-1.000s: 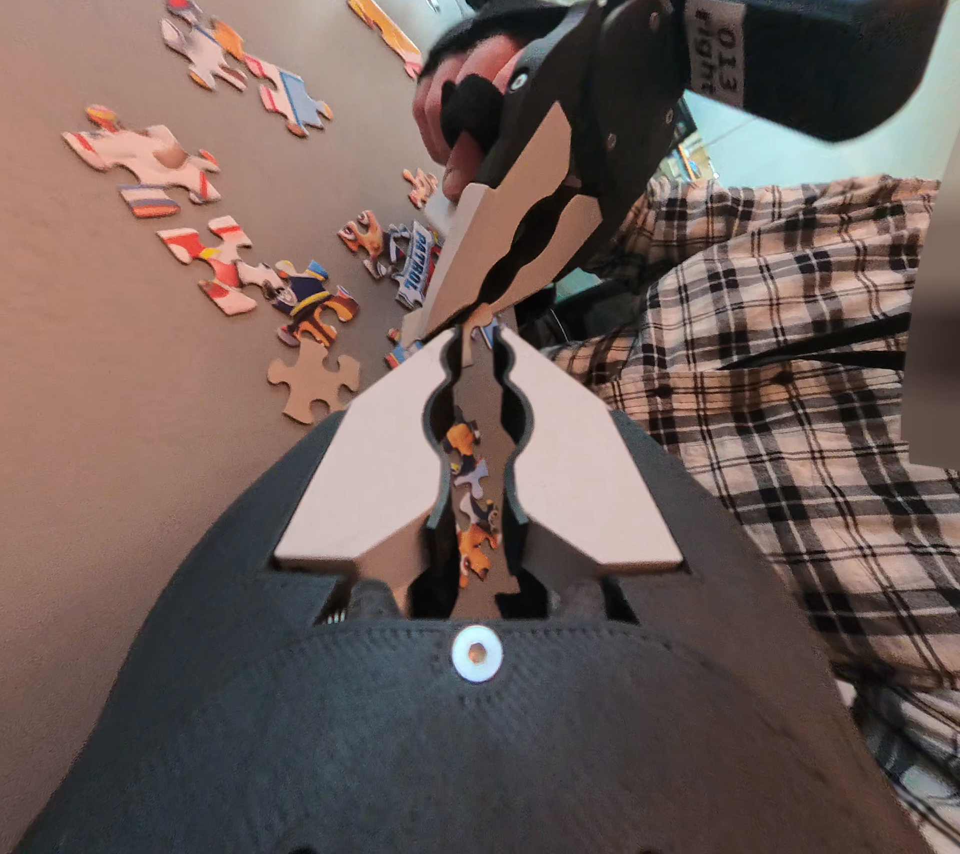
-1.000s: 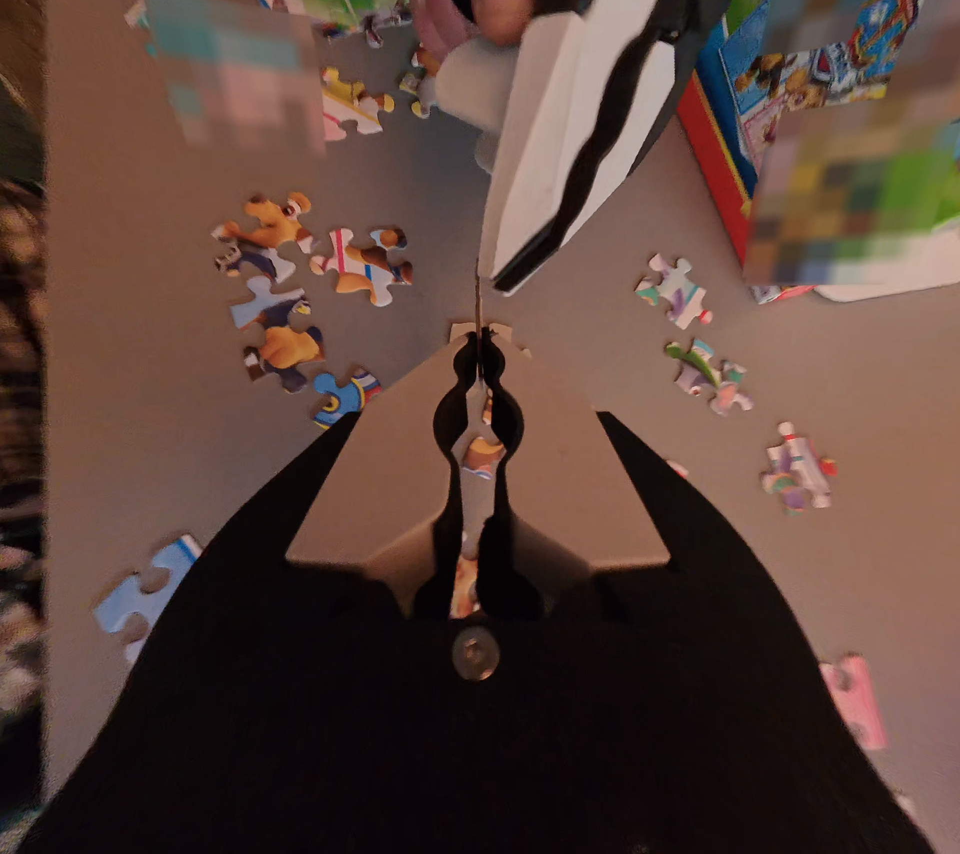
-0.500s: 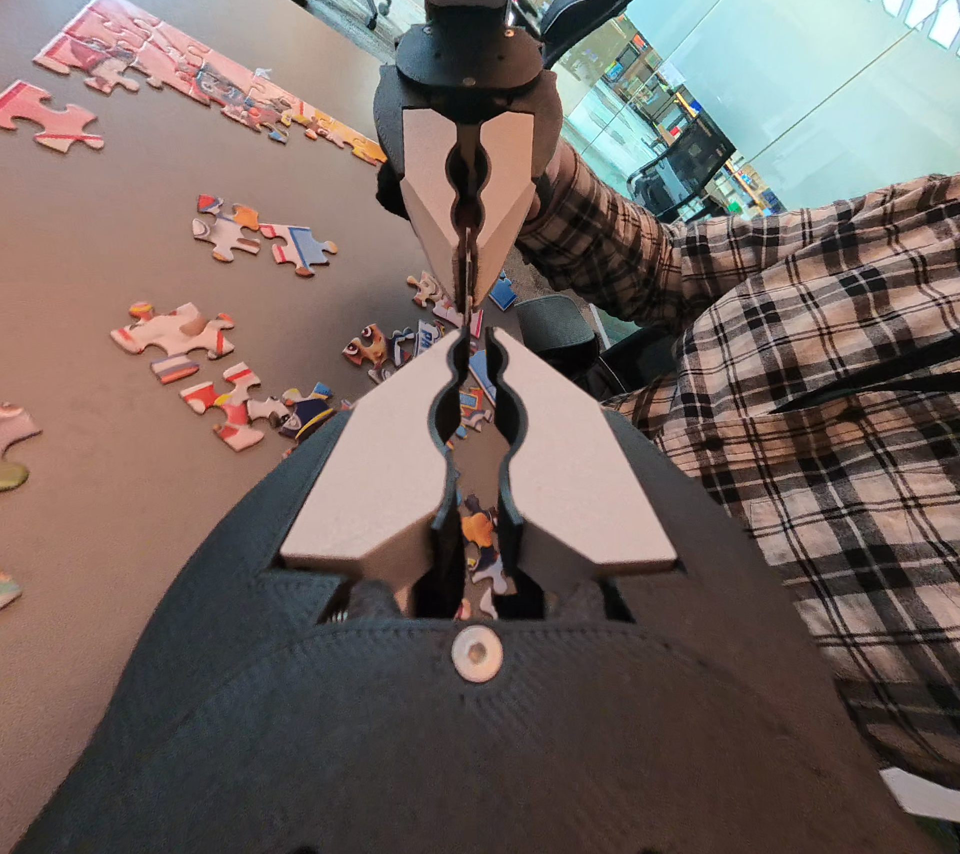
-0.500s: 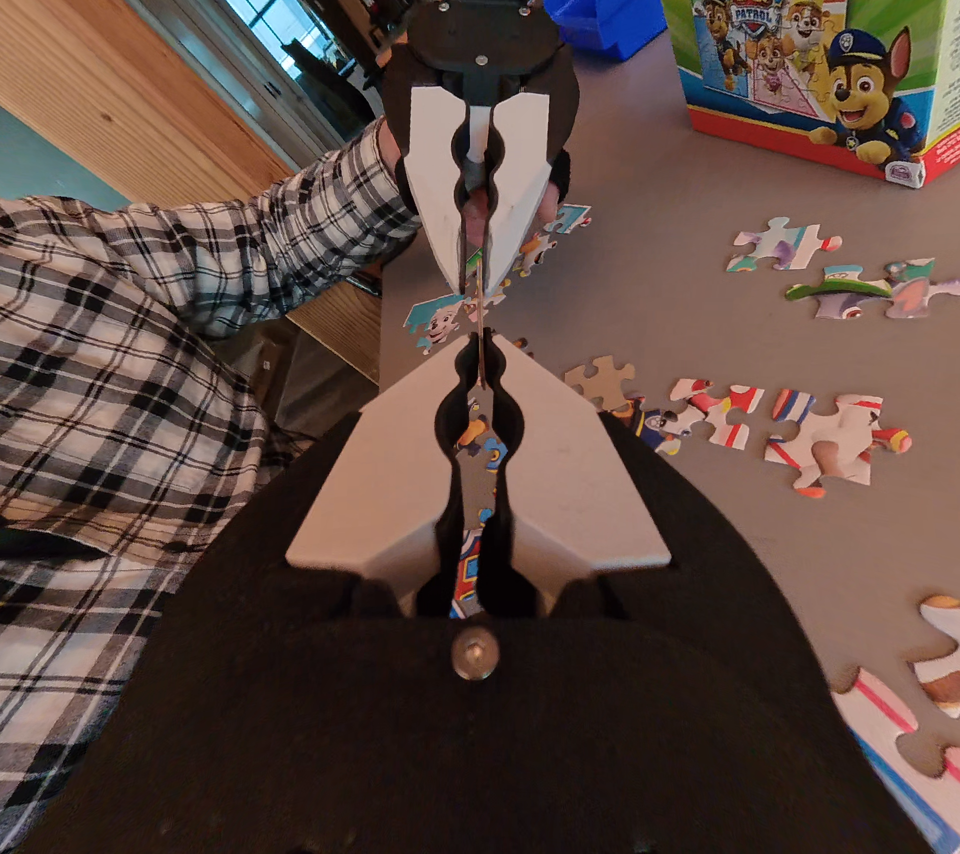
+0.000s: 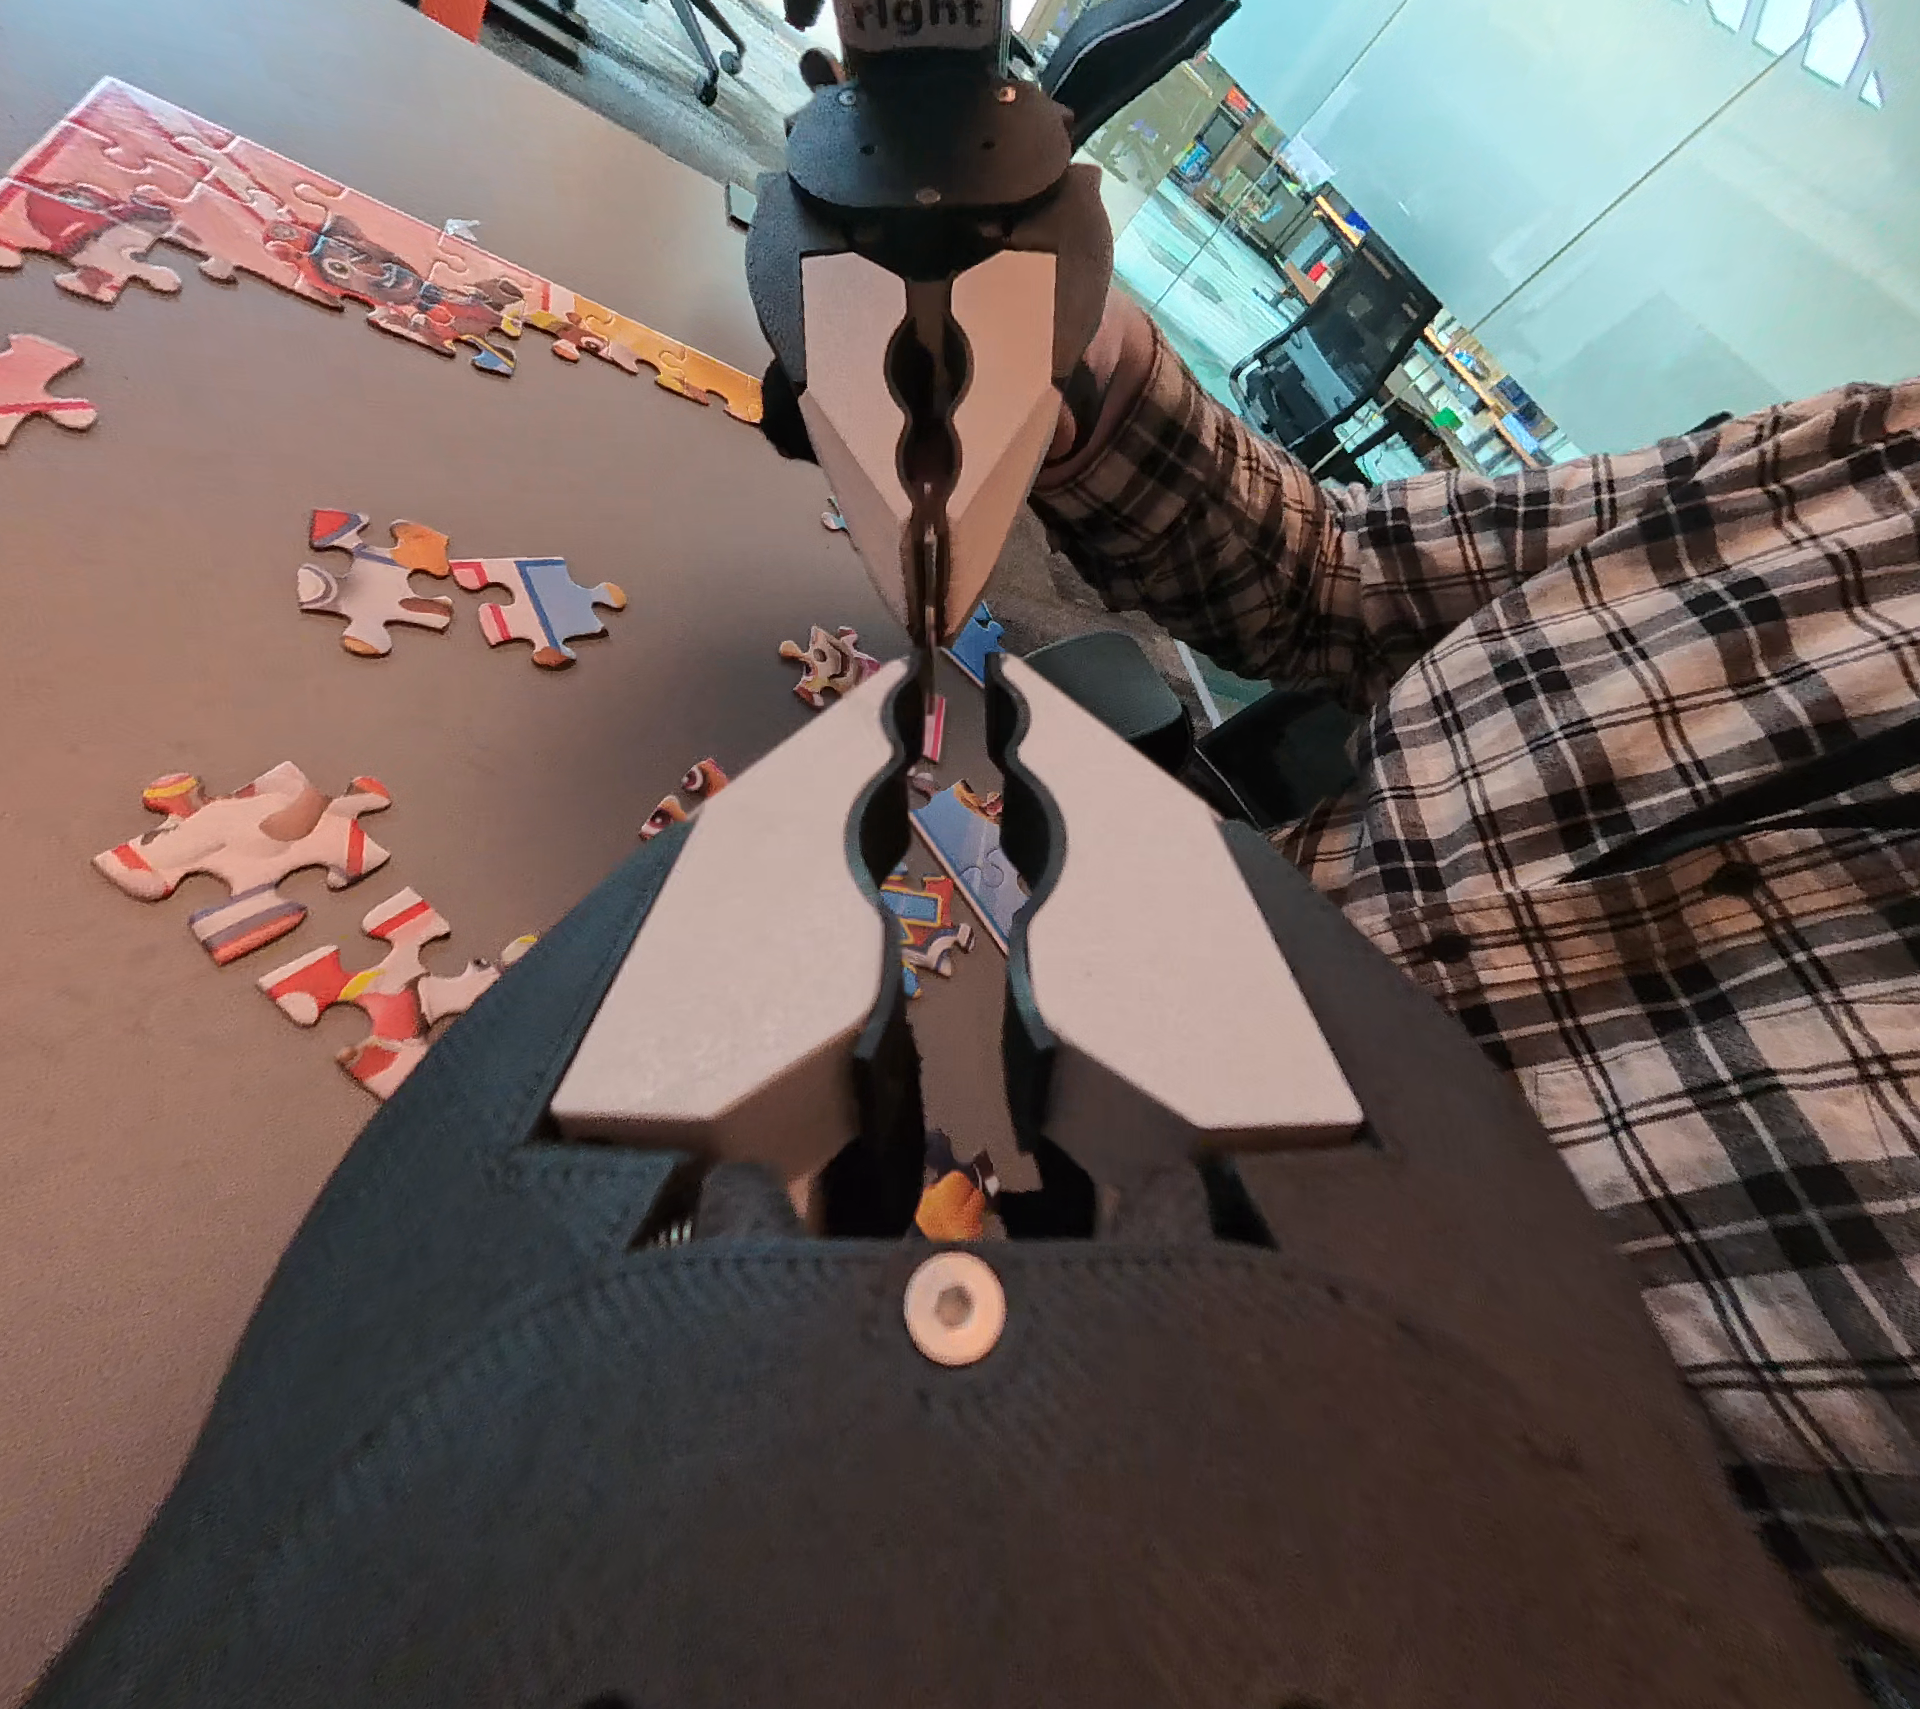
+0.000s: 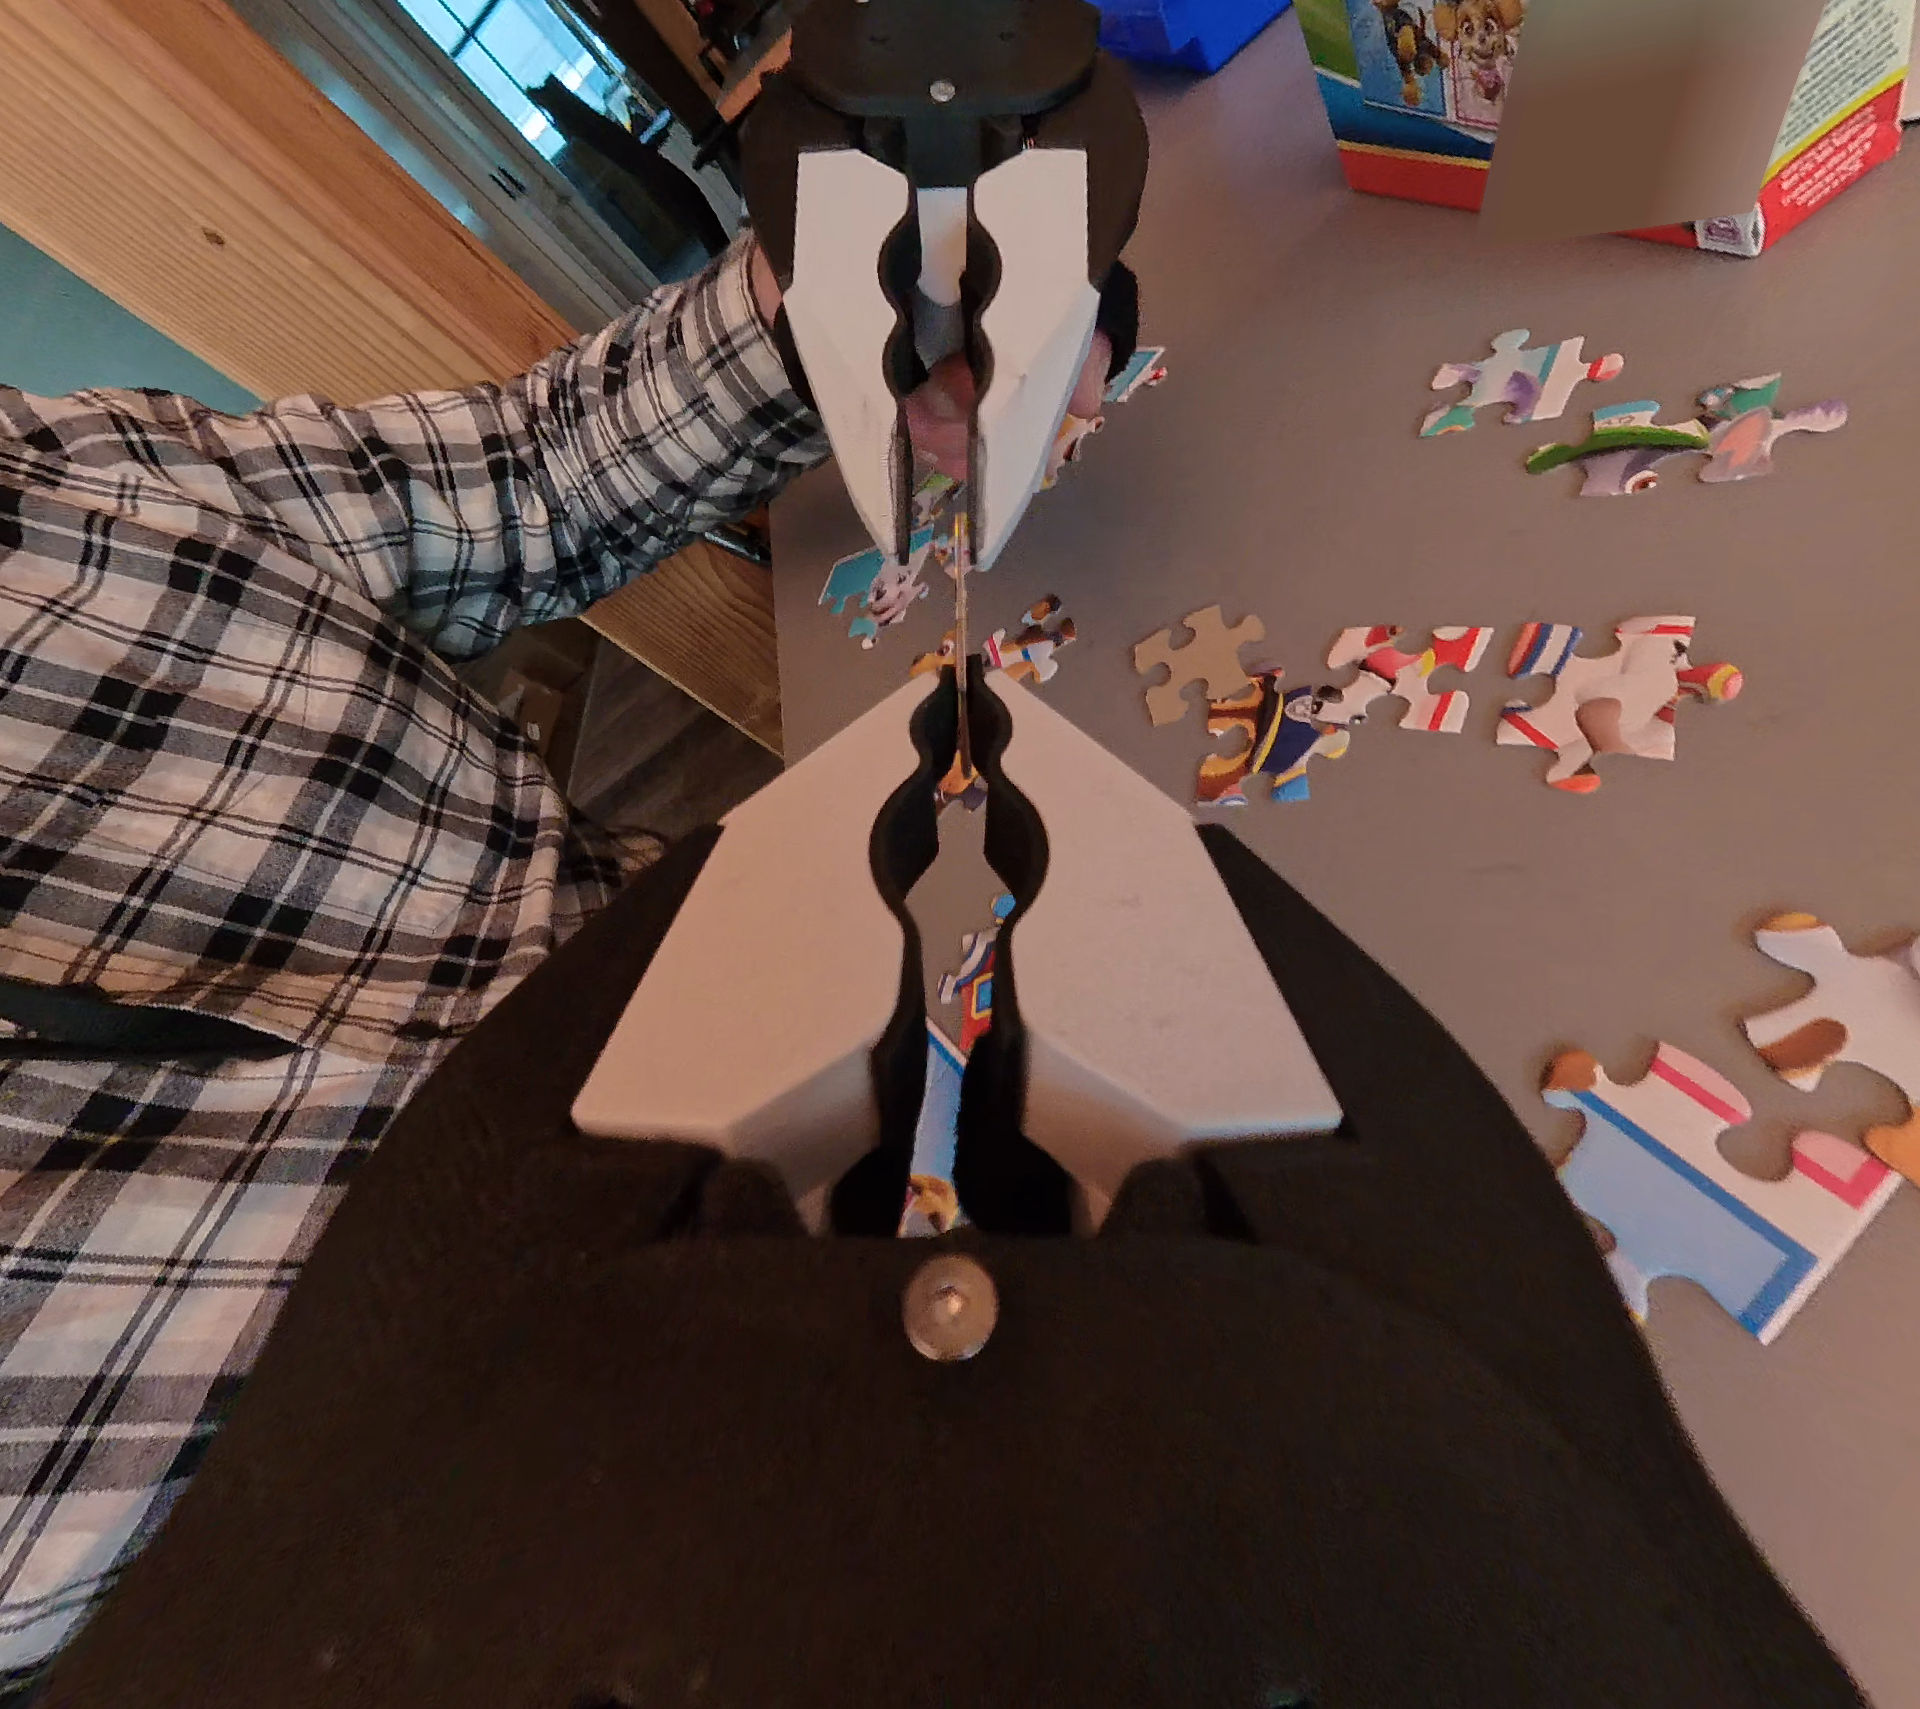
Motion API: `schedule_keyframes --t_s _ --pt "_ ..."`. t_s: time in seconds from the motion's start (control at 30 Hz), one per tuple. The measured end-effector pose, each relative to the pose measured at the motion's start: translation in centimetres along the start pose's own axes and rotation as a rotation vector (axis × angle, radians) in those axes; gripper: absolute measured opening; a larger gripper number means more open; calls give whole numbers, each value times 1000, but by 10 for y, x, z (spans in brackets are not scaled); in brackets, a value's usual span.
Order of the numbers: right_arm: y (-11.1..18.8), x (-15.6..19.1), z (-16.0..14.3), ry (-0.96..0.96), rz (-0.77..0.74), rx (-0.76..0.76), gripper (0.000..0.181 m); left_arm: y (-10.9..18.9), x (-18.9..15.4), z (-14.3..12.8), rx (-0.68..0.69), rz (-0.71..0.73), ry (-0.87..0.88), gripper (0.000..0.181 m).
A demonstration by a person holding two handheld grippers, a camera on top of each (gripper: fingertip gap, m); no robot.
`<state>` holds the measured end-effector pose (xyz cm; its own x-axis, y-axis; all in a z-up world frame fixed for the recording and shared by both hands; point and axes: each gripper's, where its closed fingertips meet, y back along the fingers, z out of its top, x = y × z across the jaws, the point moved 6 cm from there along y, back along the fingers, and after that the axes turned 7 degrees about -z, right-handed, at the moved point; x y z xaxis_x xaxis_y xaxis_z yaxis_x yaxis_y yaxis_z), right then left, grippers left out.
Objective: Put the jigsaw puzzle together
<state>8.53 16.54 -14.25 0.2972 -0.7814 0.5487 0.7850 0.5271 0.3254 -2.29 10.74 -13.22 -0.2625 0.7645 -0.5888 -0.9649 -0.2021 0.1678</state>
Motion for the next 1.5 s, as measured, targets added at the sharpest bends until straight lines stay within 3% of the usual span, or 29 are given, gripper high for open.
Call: schedule_keyframes --t_s 0.2,0.3,0.67,0.8,1.03,1.27,1.5 --pt "13 7 1 20 -24 24 0 -14 1 8 -10 4 -22 0" --pt "26 4 2 -5 -46 -20 11 -16 3 11 -35 4 -8 0" --pt "51 4 -10 -12 -70 -53 0 -40 7 11 -58 -29 44 0" --pt "63 1 -14 -8 -108 -10 0 -43 10 11 -23 3 51 13" --pt "95 -43 -36 -79 -259 220 0 -38 26 4 84 166 -1 11" --pt "94 -81 -63 -111 -325 552 0 -51 61 -1 276 306 -60 14" --pt "85 -103 -55 -99 -326 619 4 -59 75 -6 387 344 -69 15"
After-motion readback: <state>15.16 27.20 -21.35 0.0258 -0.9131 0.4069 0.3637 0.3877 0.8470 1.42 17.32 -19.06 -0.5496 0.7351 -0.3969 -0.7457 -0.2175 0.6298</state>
